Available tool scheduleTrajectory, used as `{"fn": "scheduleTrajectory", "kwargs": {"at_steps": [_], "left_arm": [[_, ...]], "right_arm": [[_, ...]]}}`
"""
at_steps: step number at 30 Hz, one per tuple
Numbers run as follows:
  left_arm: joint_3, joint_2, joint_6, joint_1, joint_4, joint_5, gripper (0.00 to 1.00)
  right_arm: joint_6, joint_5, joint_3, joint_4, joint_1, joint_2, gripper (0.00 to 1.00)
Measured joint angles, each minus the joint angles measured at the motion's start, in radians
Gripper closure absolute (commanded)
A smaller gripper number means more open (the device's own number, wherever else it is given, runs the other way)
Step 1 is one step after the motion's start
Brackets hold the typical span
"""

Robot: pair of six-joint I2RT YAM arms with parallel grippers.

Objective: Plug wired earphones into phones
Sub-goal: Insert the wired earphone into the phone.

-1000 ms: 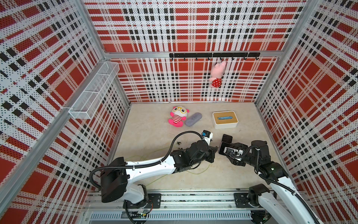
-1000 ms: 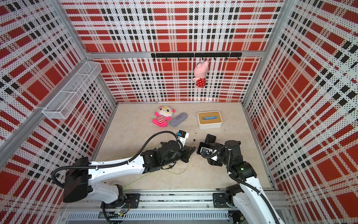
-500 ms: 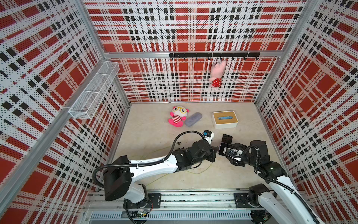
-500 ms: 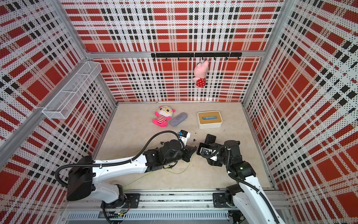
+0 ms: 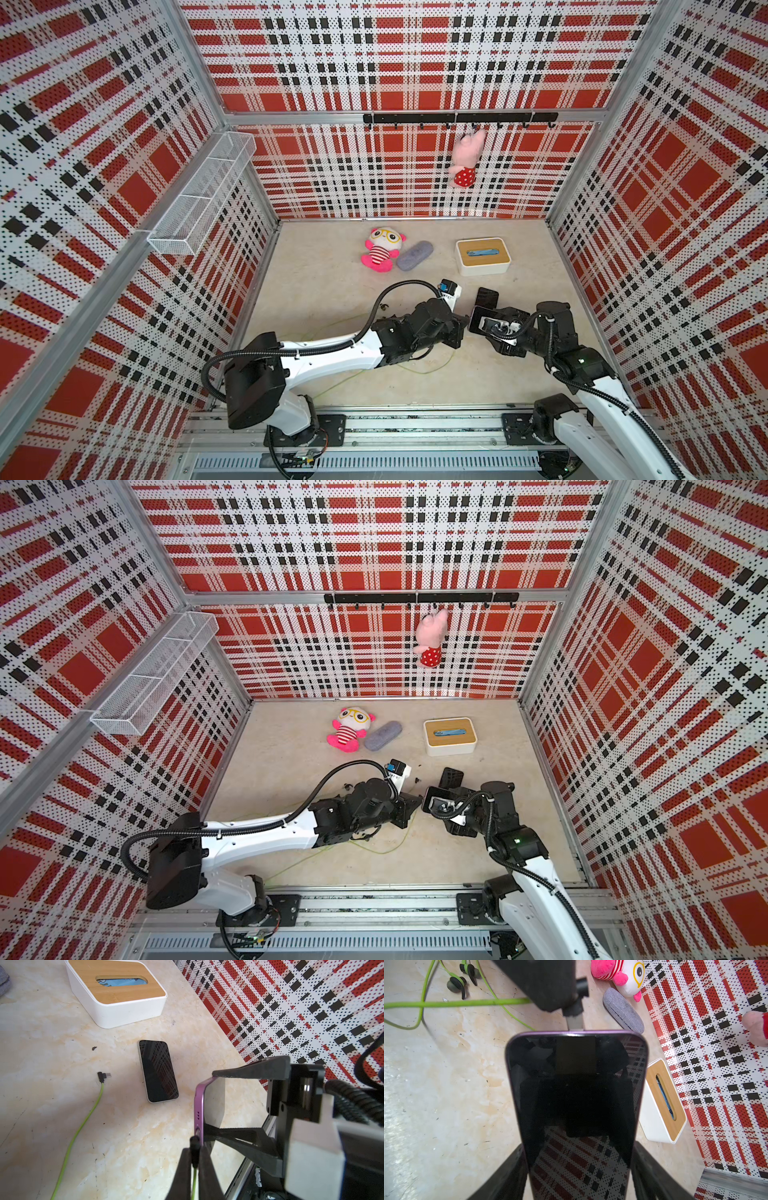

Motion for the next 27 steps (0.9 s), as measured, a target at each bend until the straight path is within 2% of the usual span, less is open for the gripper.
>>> {"fn": "scheduleTrajectory", "kwargs": {"at_steps": [12, 27], "left_arm": [[0.000, 0.000, 0.000, 0.024, -0.005, 0.088, 1.00], [0.000, 0.001, -0.019, 0.029, 0.018, 0.111, 1.00]], "right_arm": [[-0.040, 0.003, 0.001, -0.005, 0.000, -0.002, 0.41], [-0.010, -0.016, 0.002, -0.018, 0.001, -0.042, 0.41]]}}
